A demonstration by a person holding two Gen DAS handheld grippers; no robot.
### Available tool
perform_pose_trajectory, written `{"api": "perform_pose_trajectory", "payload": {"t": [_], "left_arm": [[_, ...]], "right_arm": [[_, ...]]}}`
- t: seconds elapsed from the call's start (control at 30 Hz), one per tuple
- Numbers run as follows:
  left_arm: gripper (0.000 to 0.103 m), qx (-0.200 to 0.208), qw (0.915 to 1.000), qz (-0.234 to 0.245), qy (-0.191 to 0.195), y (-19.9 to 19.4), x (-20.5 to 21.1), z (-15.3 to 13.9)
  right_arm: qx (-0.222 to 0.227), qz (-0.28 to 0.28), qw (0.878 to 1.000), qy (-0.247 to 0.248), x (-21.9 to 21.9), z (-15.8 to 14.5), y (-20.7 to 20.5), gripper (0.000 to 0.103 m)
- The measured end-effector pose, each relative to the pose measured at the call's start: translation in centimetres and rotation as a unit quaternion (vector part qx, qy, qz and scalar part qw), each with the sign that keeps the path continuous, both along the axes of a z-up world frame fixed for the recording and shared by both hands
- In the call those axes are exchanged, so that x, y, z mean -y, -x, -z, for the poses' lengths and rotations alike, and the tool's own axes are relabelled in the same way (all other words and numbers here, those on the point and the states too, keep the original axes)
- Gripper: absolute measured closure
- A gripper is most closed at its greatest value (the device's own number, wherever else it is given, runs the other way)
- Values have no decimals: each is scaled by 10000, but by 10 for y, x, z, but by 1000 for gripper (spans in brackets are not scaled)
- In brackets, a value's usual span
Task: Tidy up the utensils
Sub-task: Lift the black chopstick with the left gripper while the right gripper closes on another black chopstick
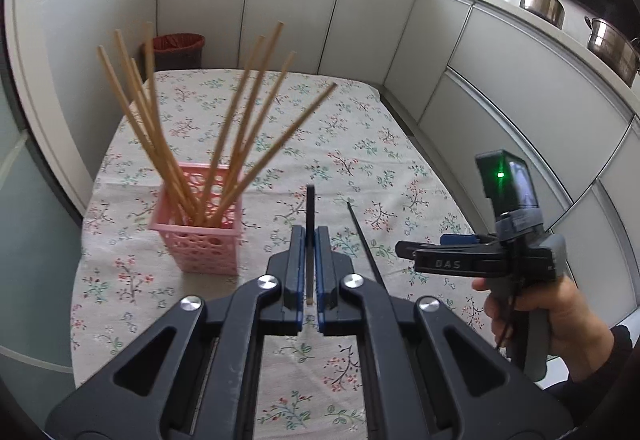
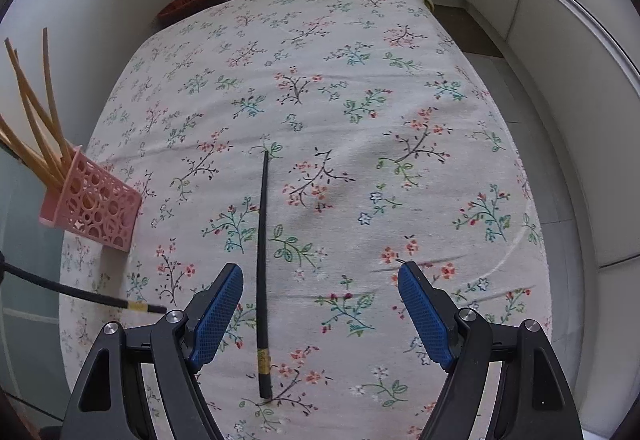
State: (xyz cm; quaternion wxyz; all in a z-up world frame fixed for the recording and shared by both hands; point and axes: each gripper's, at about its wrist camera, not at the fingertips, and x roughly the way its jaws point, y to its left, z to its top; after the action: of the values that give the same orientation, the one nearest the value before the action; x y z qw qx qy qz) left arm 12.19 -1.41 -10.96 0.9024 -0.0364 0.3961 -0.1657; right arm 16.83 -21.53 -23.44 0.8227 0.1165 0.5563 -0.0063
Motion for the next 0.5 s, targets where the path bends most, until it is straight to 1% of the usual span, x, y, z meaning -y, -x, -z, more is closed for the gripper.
{"api": "perform_pose_trajectory", "payload": {"t": [0.2,0.27,0.3,0.33,0.43,0.5], "left_arm": [[98,13,9999,-67,74,3,-19,-5],[98,51,9999,-69,104,4,-23,-7],[98,83,9999,-63,90,5,-24,-9],[98,111,9999,-65,72,6,-27,-9],[98,155,9998,-102,60,6,-32,-9],[98,137,9998,-125,118,5,-35,-10]], "right_arm": [[153,-304,9991,248,-28,4,-23,22],[226,-402,9984,322,-36,5,-30,25],[258,-453,9980,368,-40,7,-33,32],[256,-483,9977,399,-44,8,-37,36],[136,-471,9980,412,-51,18,-49,55],[60,-392,9980,491,-54,25,-56,61]]}}
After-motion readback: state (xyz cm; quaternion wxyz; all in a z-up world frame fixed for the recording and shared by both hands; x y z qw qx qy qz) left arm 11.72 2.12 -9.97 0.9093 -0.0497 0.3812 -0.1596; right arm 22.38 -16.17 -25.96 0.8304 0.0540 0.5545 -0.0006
